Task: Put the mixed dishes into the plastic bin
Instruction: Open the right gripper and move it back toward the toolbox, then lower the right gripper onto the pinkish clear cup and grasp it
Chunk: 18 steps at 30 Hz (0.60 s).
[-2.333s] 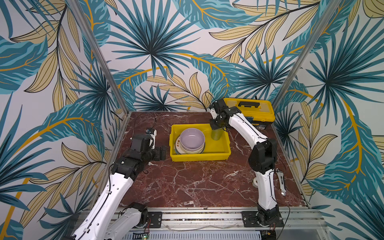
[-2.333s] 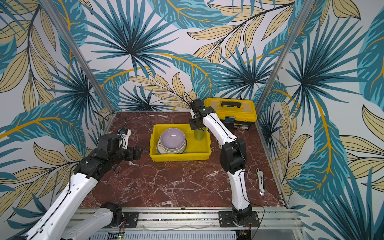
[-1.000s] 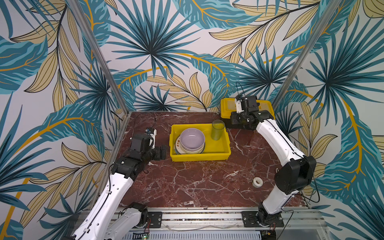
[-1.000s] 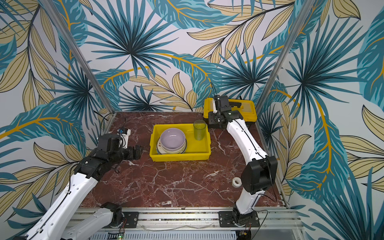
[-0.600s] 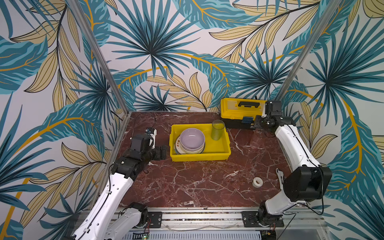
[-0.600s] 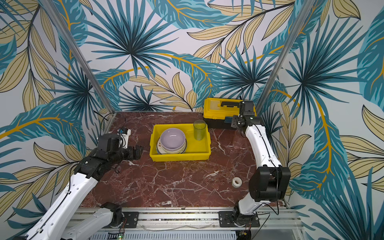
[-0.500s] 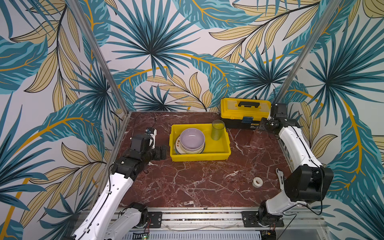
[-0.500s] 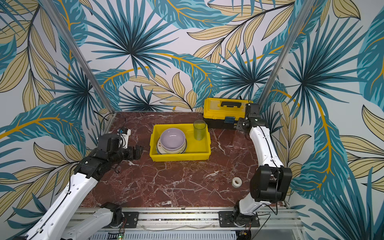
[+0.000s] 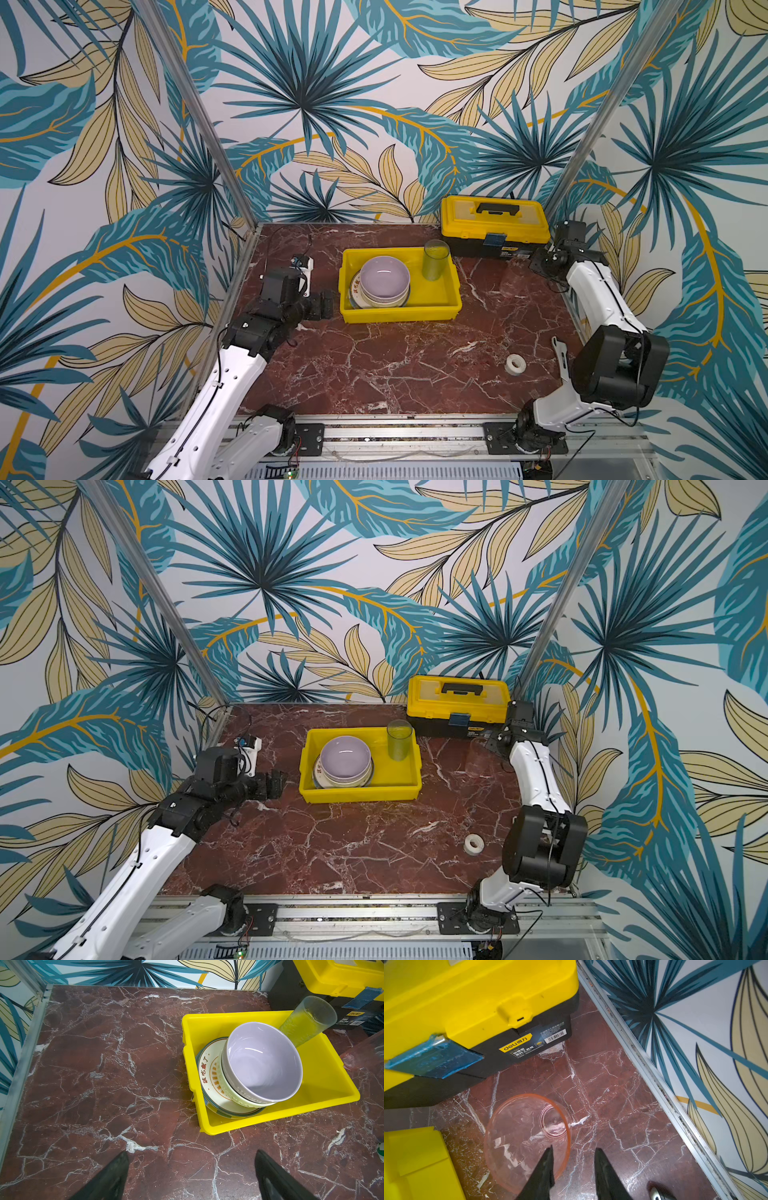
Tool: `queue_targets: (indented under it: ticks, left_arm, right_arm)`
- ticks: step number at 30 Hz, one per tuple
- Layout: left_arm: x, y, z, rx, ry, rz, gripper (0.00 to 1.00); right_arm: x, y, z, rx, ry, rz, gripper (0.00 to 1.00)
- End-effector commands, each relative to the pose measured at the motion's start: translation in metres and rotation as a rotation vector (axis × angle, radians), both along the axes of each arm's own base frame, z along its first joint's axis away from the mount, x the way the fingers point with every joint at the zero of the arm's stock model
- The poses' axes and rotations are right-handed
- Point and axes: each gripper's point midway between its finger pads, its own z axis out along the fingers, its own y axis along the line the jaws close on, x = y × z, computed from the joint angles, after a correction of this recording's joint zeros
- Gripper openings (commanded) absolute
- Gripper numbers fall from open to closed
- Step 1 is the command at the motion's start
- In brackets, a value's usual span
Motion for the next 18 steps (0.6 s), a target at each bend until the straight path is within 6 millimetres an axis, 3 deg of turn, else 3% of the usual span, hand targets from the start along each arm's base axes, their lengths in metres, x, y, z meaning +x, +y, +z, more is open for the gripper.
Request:
queue_targets:
  ticks: [1,18]
  left_arm:
    - [0.001,0.001,-0.002,-0.007,-0.006,0.005,0.95]
    - [0.0,0.002,-0.001,-0.005,-0.011,0.01,0.95]
  right_arm:
    - [0.007,0.0,-0.023,0.045,0.019,-0.007,0.34]
    - [0.012,0.003,-0.057,0.102,0.095,-0.01,0.27]
